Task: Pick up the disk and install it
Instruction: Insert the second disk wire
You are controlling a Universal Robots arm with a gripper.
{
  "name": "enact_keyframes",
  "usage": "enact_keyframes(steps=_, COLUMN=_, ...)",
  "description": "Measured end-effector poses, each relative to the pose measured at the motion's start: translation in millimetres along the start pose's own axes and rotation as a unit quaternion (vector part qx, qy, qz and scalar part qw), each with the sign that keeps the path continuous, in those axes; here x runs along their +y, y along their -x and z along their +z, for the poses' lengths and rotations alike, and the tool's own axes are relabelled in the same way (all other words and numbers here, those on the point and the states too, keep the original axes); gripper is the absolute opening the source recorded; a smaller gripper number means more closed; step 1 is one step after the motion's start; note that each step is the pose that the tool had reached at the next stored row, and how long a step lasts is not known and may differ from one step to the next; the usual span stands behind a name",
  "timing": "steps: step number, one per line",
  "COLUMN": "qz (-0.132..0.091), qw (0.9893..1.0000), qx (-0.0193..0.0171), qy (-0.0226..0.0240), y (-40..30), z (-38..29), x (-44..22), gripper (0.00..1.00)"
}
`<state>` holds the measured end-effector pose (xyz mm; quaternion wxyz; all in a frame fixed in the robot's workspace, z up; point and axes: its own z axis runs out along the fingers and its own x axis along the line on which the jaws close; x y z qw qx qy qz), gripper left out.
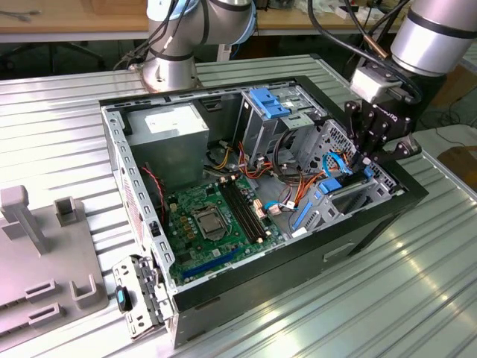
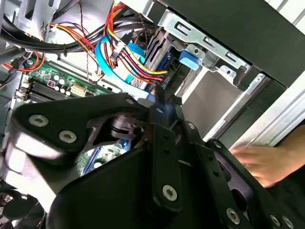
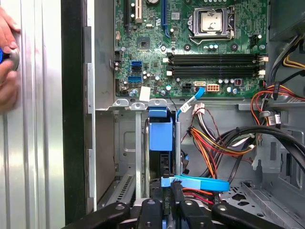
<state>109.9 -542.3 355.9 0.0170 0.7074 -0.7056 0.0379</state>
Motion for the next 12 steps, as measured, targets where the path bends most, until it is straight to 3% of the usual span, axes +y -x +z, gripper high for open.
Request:
enact_keyframes(steps=2, qz=0.000, qw=1.0000, qx=0.0001, qy=0.0000, y=0.0, z=-0.2, x=0.0, gripper=0.11)
enact_keyframes(steps=12, qz=0.000, qw=1.0000, qx=0.0001, qy=0.0000, y=0.0, z=-0.5, x=0.0, gripper=0.11)
